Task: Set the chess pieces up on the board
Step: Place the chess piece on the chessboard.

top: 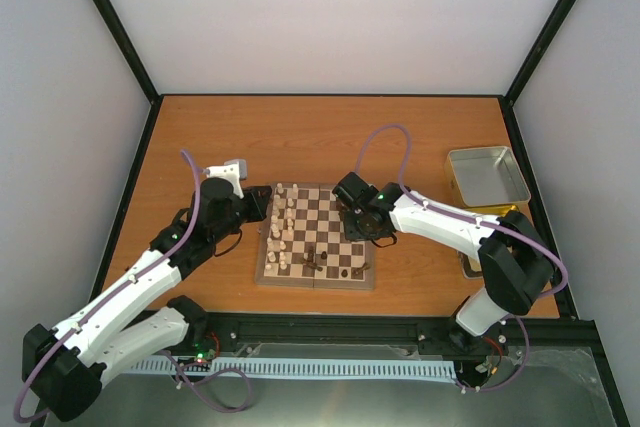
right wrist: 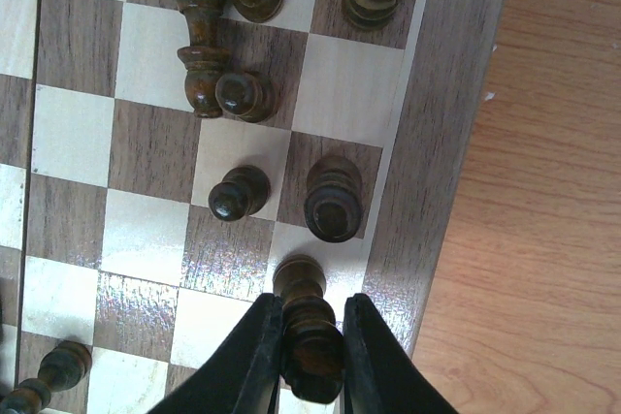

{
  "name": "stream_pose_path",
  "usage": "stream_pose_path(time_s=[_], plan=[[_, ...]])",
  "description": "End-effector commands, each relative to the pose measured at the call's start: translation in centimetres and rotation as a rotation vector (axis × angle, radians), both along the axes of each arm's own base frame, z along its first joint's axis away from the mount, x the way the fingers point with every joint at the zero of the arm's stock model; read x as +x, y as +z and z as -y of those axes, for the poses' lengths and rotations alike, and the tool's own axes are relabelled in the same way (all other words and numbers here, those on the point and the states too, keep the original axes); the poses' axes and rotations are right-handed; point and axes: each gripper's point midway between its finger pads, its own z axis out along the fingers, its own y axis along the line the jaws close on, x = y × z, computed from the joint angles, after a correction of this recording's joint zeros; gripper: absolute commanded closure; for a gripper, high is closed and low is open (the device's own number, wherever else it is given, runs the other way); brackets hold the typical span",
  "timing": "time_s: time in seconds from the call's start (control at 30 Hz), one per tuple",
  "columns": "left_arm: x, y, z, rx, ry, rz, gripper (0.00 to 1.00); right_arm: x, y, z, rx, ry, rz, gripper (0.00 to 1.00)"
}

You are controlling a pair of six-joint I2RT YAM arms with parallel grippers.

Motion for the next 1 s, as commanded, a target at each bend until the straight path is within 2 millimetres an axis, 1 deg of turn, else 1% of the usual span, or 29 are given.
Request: stream_pose_path(time_s=[0.0, 0.4, 0.7, 0.97], plan=[[0.4, 0.5, -0.2, 0.004, 0.006, 0.028, 0.99, -0.2, 0.1, 0.3, -0.035, 0.016, -0.001, 0.84], [0.5, 0.6, -0.1, 0.008, 0.006, 0.029, 0.99, 0.2, 0.5, 0.0, -0.049, 0.031, 0.015, 0.83], [0.7, 0.7, 0.1, 0.007, 0.001, 0.031, 0.99, 0.2, 0.9, -0.6, -0.023, 0.047, 0.017, 0.76], [0.6, 0.8, 0.1, 0.004, -0.004, 0.03, 0.99, 0.2, 0.8, -0.7, -0.018, 0.05, 0.015, 0.74]])
